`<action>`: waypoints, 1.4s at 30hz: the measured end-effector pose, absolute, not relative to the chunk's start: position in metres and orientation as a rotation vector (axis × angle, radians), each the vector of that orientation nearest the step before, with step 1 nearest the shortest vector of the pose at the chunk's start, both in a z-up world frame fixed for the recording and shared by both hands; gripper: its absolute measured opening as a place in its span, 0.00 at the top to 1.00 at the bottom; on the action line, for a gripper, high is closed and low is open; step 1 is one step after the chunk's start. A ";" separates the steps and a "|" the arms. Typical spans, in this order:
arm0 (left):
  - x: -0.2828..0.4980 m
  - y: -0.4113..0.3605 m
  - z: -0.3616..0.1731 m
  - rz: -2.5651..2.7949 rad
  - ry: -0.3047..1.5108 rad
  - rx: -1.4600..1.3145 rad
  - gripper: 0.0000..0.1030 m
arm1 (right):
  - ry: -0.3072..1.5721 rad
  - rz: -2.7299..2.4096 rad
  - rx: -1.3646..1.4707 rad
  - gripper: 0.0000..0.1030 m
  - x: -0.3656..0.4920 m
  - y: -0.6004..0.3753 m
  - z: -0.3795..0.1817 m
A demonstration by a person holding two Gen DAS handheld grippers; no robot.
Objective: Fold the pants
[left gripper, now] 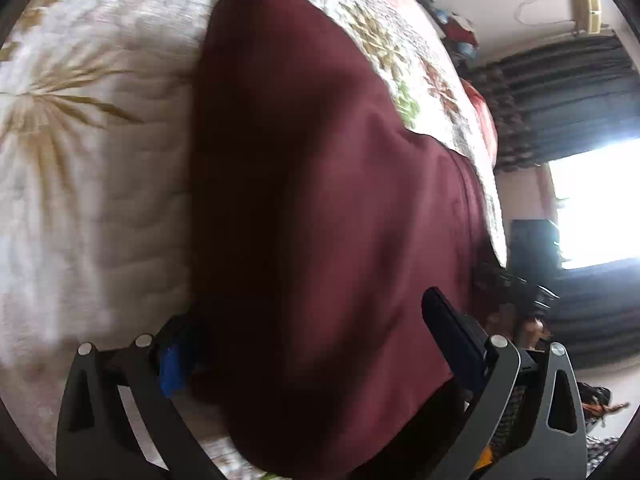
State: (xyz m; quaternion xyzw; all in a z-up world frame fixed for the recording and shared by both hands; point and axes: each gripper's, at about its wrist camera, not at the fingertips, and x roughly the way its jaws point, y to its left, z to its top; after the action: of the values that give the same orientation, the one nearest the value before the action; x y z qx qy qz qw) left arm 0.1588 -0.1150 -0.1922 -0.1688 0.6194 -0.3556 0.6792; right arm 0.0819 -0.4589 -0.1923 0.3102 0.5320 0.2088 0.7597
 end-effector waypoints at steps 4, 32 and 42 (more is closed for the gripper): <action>0.159 -0.129 -0.197 -0.814 1.386 -0.344 0.06 | 1.147 0.465 0.699 0.28 0.088 -0.460 -0.198; 0.278 -0.128 -0.175 -0.632 1.095 -0.410 0.56 | 1.071 0.374 0.542 0.49 0.265 -0.448 -0.160; 0.265 -0.101 -0.186 -0.610 1.068 -0.363 0.15 | 1.001 0.356 0.649 0.18 0.223 -0.481 -0.191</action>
State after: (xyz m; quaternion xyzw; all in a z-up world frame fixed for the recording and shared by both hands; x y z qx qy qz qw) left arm 0.2648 -0.1013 -0.1862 -0.1692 0.4980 -0.2845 0.8015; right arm 0.2228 -0.4813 -0.1915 0.3037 0.4688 0.1665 0.8125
